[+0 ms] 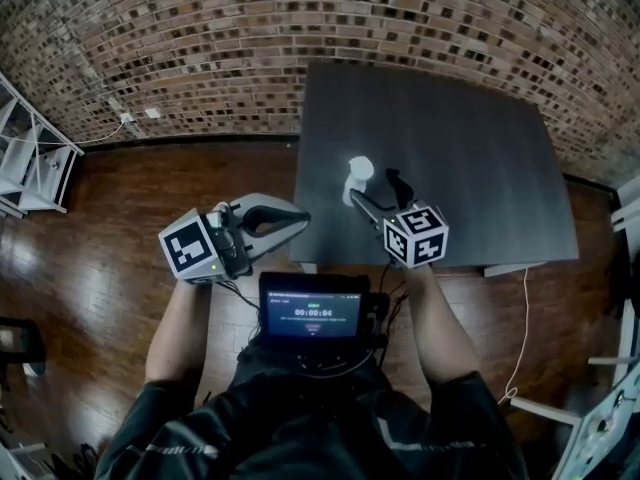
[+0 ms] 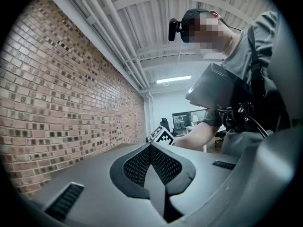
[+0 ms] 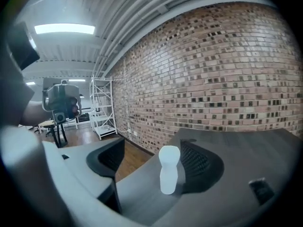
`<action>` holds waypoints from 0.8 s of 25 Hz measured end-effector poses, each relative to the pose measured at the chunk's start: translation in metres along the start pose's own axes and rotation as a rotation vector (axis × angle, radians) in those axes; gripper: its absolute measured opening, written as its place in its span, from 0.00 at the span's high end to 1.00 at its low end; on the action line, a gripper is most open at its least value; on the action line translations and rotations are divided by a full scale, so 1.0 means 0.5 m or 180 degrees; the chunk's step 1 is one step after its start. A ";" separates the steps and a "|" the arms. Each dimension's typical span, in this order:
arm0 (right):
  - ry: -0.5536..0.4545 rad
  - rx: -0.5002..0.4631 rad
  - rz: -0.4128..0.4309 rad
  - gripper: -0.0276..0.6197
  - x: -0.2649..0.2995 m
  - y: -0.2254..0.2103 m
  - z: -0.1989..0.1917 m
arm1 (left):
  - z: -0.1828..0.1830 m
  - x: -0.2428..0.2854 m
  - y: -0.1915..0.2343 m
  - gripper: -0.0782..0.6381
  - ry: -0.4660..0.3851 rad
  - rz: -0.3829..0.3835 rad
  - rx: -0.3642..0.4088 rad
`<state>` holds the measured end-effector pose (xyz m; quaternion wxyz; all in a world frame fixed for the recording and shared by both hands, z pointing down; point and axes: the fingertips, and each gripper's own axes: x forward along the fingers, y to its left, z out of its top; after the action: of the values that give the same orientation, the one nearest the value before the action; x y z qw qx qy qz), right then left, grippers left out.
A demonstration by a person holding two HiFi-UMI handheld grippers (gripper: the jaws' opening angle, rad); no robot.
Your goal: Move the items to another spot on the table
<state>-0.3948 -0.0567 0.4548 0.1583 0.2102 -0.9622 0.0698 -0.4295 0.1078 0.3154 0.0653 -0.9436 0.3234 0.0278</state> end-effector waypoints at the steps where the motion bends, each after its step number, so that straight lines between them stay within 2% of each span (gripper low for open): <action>1: 0.0032 0.0031 -0.0051 0.37 0.015 -0.008 -0.012 | -0.008 -0.004 0.015 0.90 0.0000 -0.0026 -0.0024; 8: 0.0093 0.0140 -0.0308 0.37 0.088 -0.056 -0.069 | -0.064 -0.003 0.095 0.90 -0.0014 -0.0245 -0.0159; 20: 0.0163 0.0134 -0.0381 0.39 0.173 -0.091 -0.142 | -0.162 0.031 0.149 0.90 0.0055 -0.0454 -0.0372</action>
<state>-0.4305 -0.1168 0.5538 0.1822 0.2688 -0.9419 0.0858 -0.4621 0.0287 0.3861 0.0091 -0.9666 0.2537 0.0338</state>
